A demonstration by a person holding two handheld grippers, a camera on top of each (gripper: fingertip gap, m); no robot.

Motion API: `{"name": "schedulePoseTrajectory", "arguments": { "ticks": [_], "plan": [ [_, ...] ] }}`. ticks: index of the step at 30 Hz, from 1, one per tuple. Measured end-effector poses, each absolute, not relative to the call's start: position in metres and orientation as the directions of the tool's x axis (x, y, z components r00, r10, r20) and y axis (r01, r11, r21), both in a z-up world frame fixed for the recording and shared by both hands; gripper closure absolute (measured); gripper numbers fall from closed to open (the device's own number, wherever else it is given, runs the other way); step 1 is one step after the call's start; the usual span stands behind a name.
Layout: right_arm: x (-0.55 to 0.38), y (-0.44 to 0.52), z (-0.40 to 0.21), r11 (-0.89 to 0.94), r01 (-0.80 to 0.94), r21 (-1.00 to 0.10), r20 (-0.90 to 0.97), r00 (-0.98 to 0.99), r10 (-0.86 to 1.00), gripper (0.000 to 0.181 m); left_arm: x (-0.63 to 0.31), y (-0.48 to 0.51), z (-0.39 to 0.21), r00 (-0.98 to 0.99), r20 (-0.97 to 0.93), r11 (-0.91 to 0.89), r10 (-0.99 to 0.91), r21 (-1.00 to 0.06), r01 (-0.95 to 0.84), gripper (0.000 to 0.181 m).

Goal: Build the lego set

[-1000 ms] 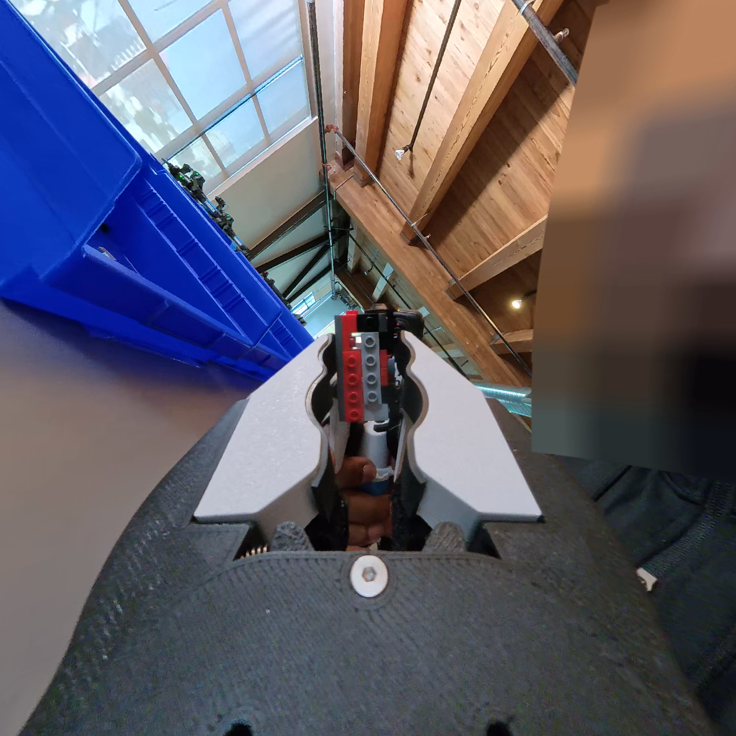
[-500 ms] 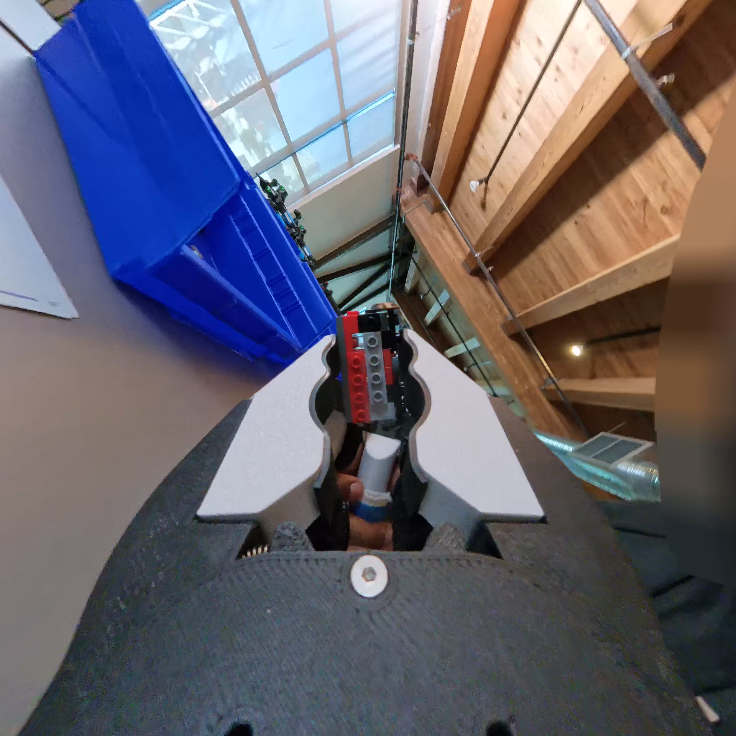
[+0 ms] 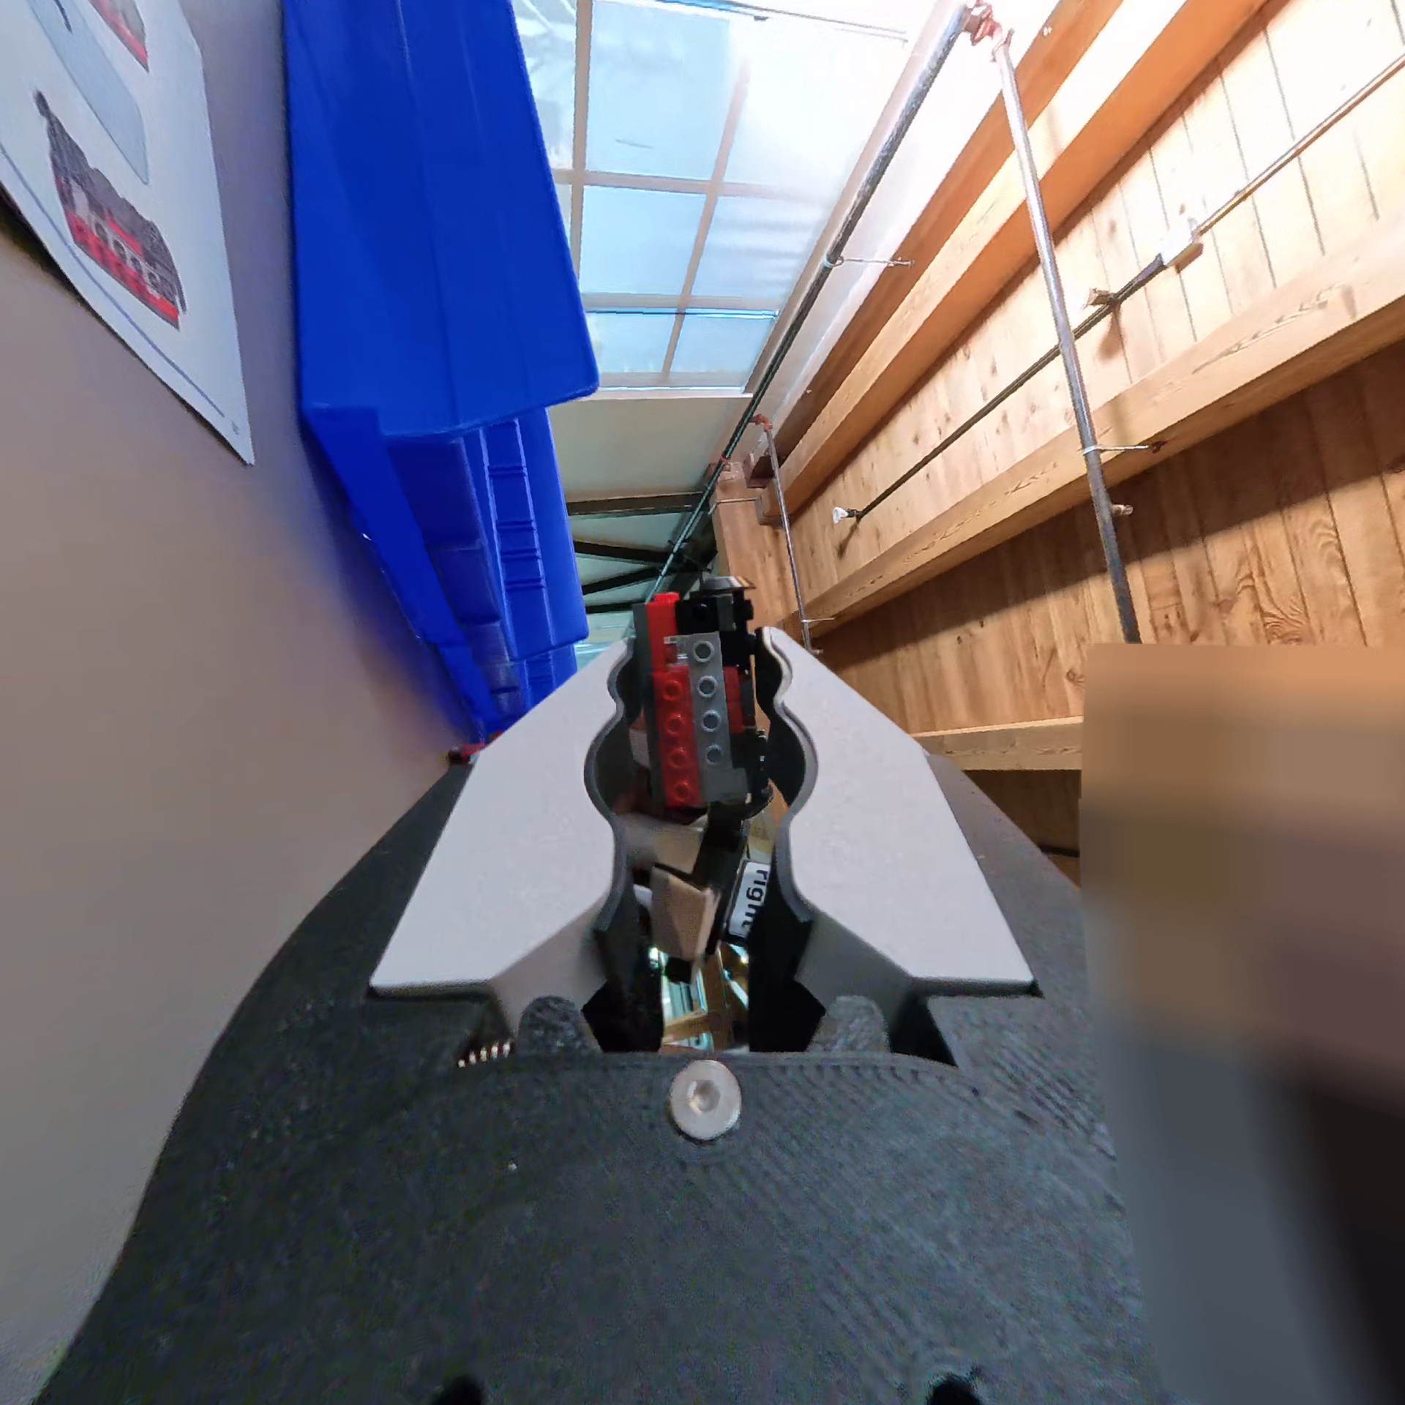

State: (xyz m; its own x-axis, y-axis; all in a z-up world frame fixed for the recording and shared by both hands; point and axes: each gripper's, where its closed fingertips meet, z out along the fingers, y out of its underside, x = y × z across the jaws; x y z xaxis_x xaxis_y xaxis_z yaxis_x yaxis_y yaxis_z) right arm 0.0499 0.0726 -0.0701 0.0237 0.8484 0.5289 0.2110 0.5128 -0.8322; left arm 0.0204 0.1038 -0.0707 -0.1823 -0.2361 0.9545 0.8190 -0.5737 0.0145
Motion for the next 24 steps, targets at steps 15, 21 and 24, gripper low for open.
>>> {"name": "schedulePoseTrajectory", "arguments": {
  "ticks": [15, 21, 24],
  "plan": [
    [0.014, 0.05, -0.091, 0.961, 0.214, -0.175, 0.982, -0.025, 0.185, 0.129, 0.016, 0.099, -0.088, 0.098, 0.986, -0.522, -0.131, -0.153, 0.839, 0.151],
    [0.012, 0.06, -0.09, 0.956, 0.288, -0.052, 0.999, 0.028, 0.046, 0.137, 0.024, 0.1, -0.086, 0.117, 0.985, -0.529, -0.13, -0.168, 0.832, 0.151],
    [0.012, 0.064, -0.088, 0.95, 0.311, -0.031, 0.999, 0.047, 0.017, 0.151, 0.025, 0.101, -0.087, 0.118, 0.985, -0.524, -0.125, -0.166, 0.835, 0.151]
  ]
}}
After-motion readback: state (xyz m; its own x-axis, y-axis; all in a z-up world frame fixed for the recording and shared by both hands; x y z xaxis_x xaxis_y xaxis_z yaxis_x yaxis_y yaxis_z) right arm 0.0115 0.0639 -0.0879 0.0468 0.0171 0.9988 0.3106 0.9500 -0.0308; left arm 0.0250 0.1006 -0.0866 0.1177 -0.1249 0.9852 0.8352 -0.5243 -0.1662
